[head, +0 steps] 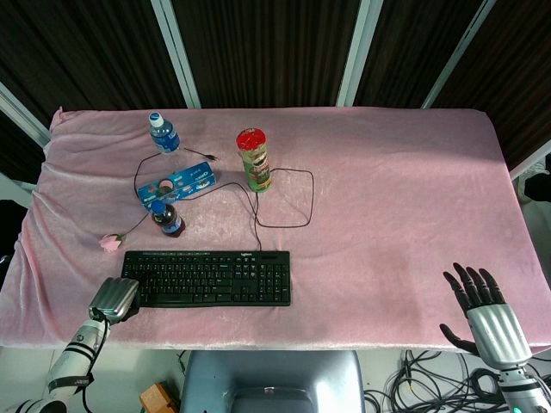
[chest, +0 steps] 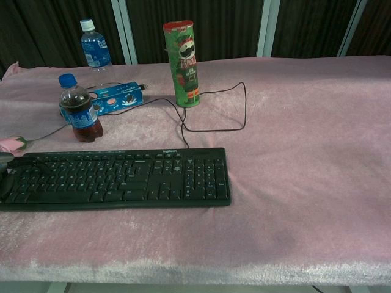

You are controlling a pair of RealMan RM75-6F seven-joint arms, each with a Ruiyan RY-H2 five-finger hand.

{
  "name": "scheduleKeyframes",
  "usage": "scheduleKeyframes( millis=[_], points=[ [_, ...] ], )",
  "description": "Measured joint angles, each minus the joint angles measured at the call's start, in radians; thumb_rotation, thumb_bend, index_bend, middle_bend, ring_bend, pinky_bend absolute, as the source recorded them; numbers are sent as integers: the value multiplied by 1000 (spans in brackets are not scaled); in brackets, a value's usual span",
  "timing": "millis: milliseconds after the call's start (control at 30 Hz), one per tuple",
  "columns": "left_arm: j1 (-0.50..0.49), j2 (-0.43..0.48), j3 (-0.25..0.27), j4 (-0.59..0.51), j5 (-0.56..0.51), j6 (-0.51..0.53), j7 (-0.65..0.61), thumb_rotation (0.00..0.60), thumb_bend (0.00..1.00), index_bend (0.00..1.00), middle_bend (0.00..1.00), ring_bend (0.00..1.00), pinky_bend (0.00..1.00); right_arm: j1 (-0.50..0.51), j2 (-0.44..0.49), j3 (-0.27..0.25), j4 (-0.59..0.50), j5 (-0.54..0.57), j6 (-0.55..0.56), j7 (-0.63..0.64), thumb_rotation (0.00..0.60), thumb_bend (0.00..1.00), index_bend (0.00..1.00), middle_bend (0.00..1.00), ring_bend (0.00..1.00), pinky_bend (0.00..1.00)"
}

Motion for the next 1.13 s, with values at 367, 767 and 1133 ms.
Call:
scheduleKeyframes(
  millis=[367,767,1133],
  points=[
    [42,54,5,-77,135,129,-38,600,799,36,866,953,994,-1,2,0,0,-3,5,6,600,361,0,0,0,0],
    [338,130,93,56,662,813,-397,600,576,0,0,0,0,-7,-2,-4,1,-20,20,2,600,361,0,0,0,0],
    [502,75,135,305,763,932,-561,600,583,0,0,0,0,3,-14,-12,4,-29,-5,-21,600,361,0,0,0,0]
  ],
)
